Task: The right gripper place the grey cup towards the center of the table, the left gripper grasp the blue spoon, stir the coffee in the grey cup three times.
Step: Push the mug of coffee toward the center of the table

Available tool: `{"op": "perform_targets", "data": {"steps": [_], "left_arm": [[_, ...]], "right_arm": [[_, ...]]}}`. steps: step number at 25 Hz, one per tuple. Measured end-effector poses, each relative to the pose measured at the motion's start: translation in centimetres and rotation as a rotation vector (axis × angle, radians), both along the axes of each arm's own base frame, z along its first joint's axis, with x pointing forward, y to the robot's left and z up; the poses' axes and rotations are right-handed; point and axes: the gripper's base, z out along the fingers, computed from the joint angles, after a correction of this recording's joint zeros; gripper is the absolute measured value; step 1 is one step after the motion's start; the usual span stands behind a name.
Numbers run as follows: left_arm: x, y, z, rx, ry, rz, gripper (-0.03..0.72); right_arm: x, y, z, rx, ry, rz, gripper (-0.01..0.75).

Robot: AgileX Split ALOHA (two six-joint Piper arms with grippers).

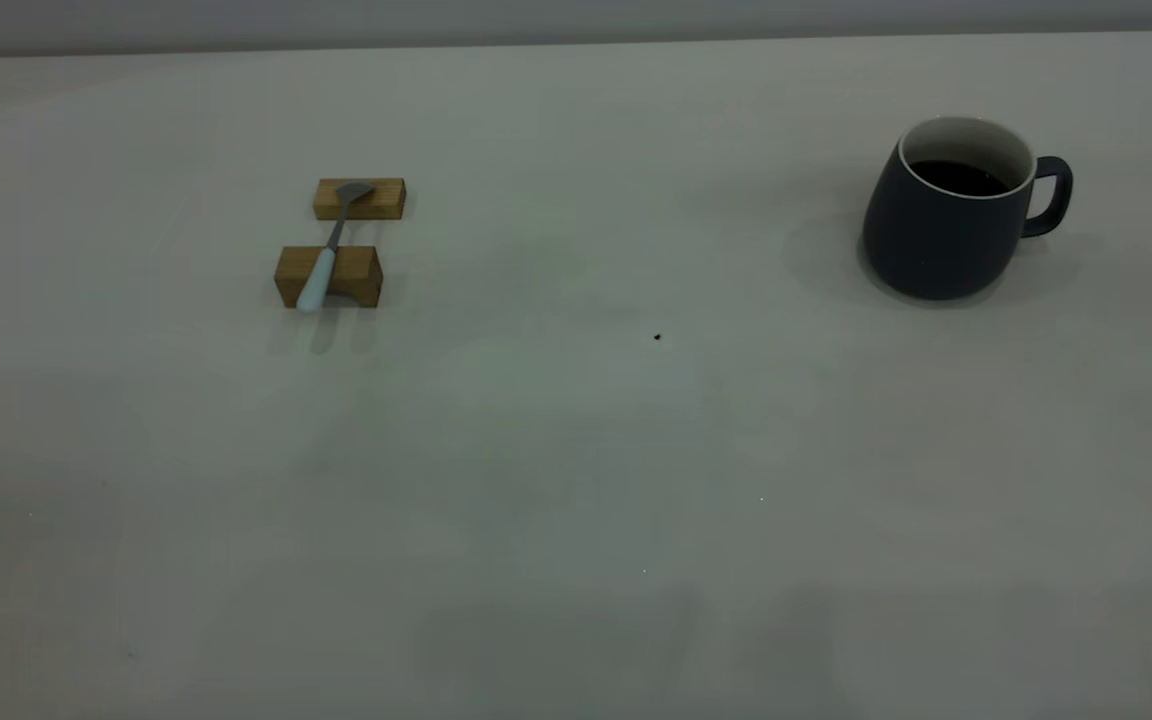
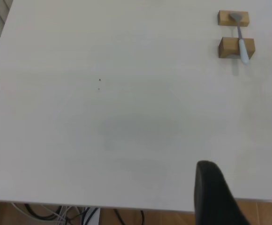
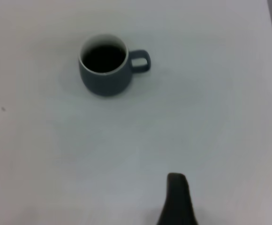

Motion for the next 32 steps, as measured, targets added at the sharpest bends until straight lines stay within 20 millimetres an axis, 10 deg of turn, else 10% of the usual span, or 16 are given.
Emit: {"op": "perform_targets", "data": {"steps": [13,32], "left_arm": [[0.0,0.0,0.0,0.0,0.0,0.0,0.399],[0.0,0.0,0.0,0.0,0.0,0.0,0.399]], "right_arm": [[16.0,-0.5,-6.3,-0.241,0.293,0.322,0.63],[29.0,1.2,-19.5,-0.479,0.529,0.76,0.606]]}}
